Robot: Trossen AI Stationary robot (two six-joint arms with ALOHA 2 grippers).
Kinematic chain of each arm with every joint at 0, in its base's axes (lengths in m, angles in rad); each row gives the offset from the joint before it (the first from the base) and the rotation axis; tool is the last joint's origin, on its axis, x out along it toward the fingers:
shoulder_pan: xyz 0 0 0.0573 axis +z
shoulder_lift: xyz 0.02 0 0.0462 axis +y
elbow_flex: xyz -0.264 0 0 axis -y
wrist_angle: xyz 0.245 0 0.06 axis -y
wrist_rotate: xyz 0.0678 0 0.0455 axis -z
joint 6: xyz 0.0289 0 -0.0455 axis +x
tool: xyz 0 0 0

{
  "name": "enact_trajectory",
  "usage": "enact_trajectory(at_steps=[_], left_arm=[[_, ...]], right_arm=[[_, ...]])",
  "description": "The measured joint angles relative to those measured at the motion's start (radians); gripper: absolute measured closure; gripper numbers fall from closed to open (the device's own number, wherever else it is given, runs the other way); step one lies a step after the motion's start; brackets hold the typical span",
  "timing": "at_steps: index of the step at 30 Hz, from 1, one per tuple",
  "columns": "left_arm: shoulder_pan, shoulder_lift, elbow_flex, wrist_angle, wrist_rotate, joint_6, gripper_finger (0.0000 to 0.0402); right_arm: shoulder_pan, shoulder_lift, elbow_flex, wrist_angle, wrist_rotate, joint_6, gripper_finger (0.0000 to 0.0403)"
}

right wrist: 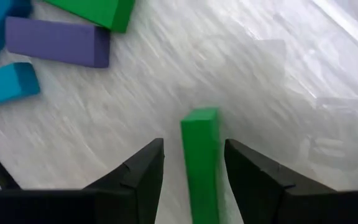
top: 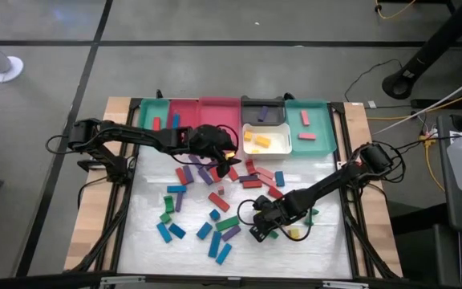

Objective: Sort blocks
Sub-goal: Put the green block into the right pink bin

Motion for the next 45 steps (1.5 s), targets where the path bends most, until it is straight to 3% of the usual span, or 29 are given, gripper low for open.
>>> enact_trajectory(at_steps=[14,17,21,23,31,39,45], left_arm=[[-0.001,0.0,0.0,0.001,0.0,0.0,0.017],[-0.001,-0.005,0.0,-0.003,0.0,0.0,0.017],[-0.001,-0.048,0.0,-0.033,0.0,-0.008,0.017],[-0.001,-0.08,0.0,-0.075,0.0,-0.008,0.017],[-0.001,-0.26,0.0,-0.38,0.0,-0.06,0.017],[-0.001,-0.422,0.0,-0.734,-0.012,-0.138,0.017],[-0.001,-0.5,0.0,-0.885,-0.013,-0.191,0.017]], right_arm=[[-0.001,0.0,0.0,-0.067,0.053,0.0,0.0234],[-0.001,0.0,0.0,-0.067,0.053,-0.001,0.0258],[-0.002,0.0,0.0,-0.064,0.053,-0.004,0.0318],[-0.002,0.0,0.0,-0.061,0.053,-0.008,0.0348],[-0.051,-0.011,0.001,0.011,0.031,-0.064,0.0348],[-0.187,-0.071,0.001,0.13,-0.022,-0.226,0.0344],[-0.318,-0.103,0.0,0.285,-0.03,-0.347,0.0343]])
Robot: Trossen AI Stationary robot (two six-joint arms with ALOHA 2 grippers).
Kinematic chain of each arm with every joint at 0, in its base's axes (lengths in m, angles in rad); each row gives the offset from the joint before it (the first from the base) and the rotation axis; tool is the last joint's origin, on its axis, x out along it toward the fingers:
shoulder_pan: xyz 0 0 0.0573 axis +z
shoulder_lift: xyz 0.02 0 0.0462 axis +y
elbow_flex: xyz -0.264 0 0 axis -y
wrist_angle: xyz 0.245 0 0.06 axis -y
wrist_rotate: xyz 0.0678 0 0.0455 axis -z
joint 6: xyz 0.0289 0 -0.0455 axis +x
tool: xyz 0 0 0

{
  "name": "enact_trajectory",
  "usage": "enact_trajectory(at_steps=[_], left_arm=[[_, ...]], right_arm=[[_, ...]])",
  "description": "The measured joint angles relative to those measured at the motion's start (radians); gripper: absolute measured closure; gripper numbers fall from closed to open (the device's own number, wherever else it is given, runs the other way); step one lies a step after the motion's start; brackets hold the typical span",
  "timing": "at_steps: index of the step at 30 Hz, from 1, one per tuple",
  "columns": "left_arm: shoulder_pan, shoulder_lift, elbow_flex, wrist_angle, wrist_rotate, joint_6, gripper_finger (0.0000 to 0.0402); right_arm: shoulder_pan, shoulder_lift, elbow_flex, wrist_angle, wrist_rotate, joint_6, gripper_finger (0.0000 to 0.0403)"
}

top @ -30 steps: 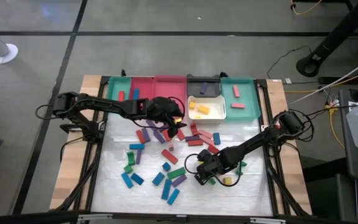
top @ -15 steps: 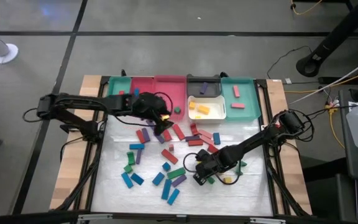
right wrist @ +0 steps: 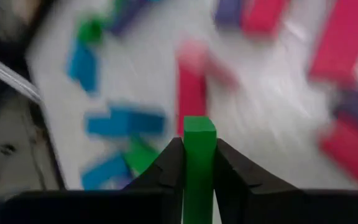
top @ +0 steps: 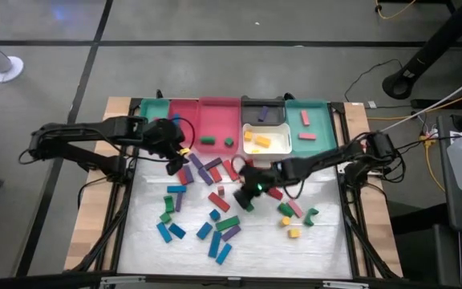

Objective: Sort blocks
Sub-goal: Put the green block into the right pink bin

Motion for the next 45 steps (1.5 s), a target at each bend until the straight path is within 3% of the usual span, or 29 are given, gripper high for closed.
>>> enact_trajectory(at_steps=[5,15,24,32,35,39,45], left_arm=[[0.0,-0.02,0.0,-0.024,-0.014,-0.005,0.017],[0.0,-0.02,0.0,-0.024,-0.029,0.017,0.017],[0.0,-0.02,0.0,-0.045,-0.028,0.028,0.017],[0.0,-0.02,0.0,-0.249,-0.026,0.051,0.017],[0.0,-0.02,-0.009,-0.292,-0.025,-0.062,0.017],[0.0,-0.02,-0.055,-0.285,-0.028,-0.351,0.017],[0.0,-0.019,-0.2,-0.213,-0.028,-0.722,0.017]], right_arm=[[-0.117,0.016,0.002,0.184,0.012,-0.112,0.0341],[-0.317,0.065,-0.001,0.344,0.119,-0.16,0.033],[-0.387,0.155,0.0,0.565,0.141,-0.153,0.0322],[-0.406,0.167,0.0,0.604,0.169,-0.155,0.032],[-0.411,0.167,0.0,0.604,0.17,-0.155,0.032],[-0.418,0.167,0.0,0.603,0.17,-0.156,0.0316],[-0.419,0.167,0.0,0.603,0.237,-0.157,0.0273]])
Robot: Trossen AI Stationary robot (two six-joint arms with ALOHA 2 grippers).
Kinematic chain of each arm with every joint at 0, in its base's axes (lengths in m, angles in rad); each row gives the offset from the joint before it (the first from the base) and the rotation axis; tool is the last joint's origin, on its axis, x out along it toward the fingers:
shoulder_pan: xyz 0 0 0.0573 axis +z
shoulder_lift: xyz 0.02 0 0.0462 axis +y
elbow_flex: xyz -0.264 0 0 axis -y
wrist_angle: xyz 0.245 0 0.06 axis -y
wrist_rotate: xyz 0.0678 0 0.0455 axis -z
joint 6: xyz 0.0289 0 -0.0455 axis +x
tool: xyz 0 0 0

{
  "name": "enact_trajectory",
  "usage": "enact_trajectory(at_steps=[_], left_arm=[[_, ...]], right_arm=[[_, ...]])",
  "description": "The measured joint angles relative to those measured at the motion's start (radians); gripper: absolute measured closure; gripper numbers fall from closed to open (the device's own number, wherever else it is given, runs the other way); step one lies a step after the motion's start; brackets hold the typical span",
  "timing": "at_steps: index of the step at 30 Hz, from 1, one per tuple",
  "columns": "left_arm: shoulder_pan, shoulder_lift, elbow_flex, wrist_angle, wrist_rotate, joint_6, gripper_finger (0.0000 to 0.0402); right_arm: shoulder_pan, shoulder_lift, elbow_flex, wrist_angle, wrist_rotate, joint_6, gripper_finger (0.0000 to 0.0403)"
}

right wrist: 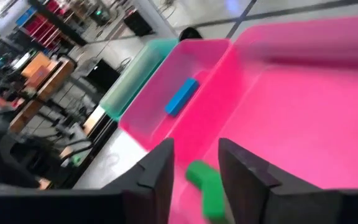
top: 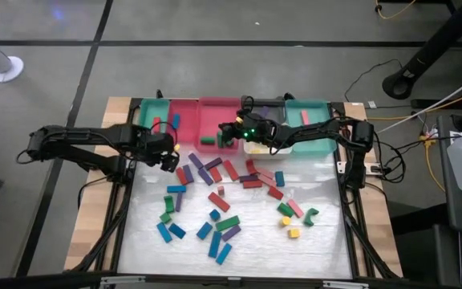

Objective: Sort blocks
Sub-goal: Put the green block into the right pink bin, then put the red block into the left green bin

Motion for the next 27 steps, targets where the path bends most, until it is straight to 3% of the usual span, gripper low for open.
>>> enact_trajectory(at_steps=[6,13,27], left_arm=[[0.0,0.0,-0.131,0.204,0.0,-0.131,0.017],[0.0,0.0,-0.233,0.399,0.0,-0.245,0.017],[0.0,0.034,-0.334,0.527,0.003,-0.377,0.017]], right_arm=[[0.0,0.0,0.0,0.005,0.038,0.0,0.0231],[0.001,0.0,0.0,0.111,0.034,0.0,0.0216],[0.001,-0.003,0.0,0.466,-0.066,0.0,0.0216]])
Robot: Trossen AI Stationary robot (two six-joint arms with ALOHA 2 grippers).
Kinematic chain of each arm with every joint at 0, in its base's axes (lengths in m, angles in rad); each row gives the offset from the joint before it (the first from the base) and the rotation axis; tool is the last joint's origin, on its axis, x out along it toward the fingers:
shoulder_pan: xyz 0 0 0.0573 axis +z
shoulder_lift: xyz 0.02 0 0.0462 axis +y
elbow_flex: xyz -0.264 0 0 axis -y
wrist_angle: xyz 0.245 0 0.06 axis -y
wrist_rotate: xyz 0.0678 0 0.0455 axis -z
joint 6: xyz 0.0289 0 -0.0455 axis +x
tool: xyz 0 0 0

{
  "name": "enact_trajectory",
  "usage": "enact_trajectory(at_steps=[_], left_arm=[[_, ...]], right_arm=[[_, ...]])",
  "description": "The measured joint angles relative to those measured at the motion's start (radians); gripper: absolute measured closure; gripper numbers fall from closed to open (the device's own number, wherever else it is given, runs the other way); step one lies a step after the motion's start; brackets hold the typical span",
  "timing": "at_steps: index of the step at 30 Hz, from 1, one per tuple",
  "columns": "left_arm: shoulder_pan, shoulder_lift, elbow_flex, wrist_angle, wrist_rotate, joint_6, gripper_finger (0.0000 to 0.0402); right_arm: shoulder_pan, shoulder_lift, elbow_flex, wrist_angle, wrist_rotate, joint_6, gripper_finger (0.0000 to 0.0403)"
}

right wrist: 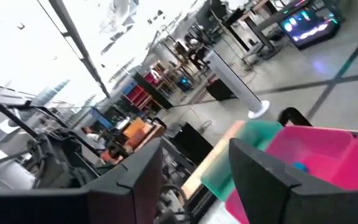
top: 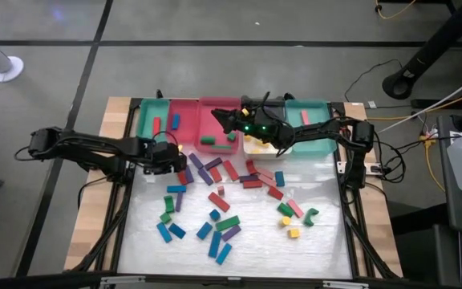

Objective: Sort blocks
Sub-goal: Put the red block into the left green bin

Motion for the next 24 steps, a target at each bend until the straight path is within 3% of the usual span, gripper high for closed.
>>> enact_trajectory(at_steps=[15,24], left_arm=[[0.0,0.202,0.007,0.087,0.024,0.009,0.017],[0.0,0.168,0.003,0.011,0.057,0.043,0.017]], right_arm=[[0.001,0.0,0.0,0.002,-0.075,0.0,0.0216],[0.001,0.0,0.0,-0.002,-0.124,0.0,0.0216]])
